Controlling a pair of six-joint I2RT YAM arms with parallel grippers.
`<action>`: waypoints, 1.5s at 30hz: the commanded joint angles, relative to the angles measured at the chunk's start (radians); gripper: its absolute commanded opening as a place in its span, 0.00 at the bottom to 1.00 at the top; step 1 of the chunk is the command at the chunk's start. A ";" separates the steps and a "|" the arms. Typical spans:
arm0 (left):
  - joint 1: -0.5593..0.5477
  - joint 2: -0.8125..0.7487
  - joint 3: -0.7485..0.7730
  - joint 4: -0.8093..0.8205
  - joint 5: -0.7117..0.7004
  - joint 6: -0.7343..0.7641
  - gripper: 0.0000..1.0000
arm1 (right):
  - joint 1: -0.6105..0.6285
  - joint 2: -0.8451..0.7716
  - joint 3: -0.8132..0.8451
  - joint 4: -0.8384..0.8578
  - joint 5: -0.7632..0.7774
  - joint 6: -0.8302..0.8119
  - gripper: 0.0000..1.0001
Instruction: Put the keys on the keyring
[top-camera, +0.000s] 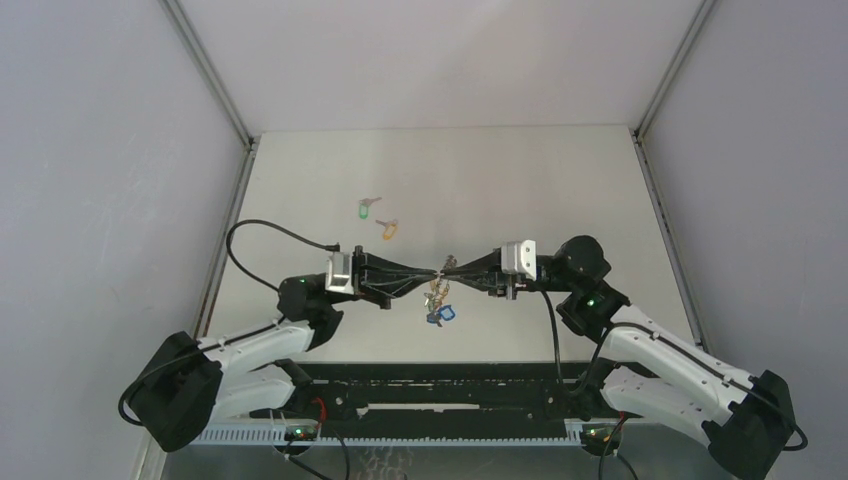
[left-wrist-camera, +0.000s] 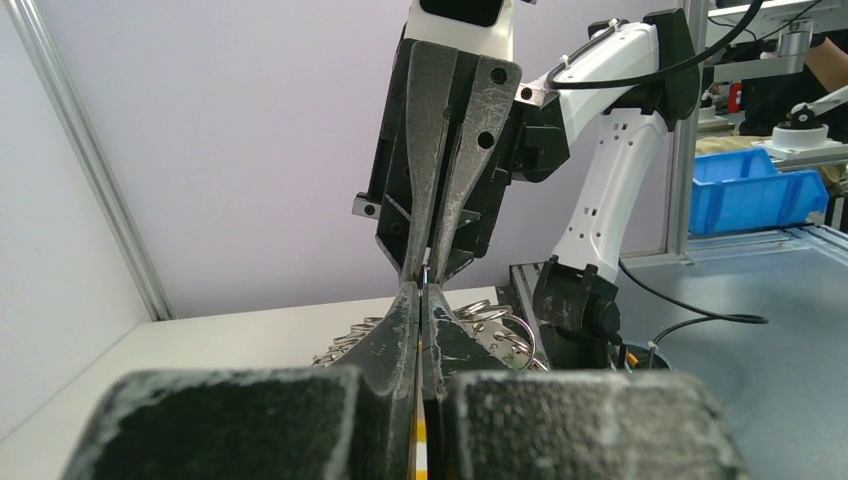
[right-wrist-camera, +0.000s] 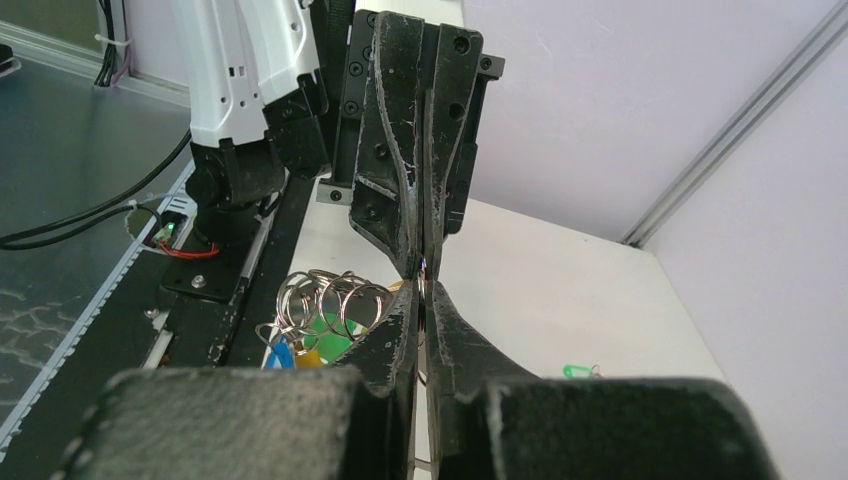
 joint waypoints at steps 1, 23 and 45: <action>0.001 -0.022 -0.016 -0.006 -0.017 -0.008 0.00 | -0.002 -0.035 0.024 0.113 0.022 -0.014 0.00; 0.002 -0.039 -0.015 -0.006 -0.051 -0.023 0.09 | -0.030 -0.019 0.001 0.189 0.011 0.040 0.00; 0.085 -0.164 -0.034 -0.209 -0.061 -0.046 0.44 | -0.124 0.019 0.029 -0.046 -0.323 -0.322 0.00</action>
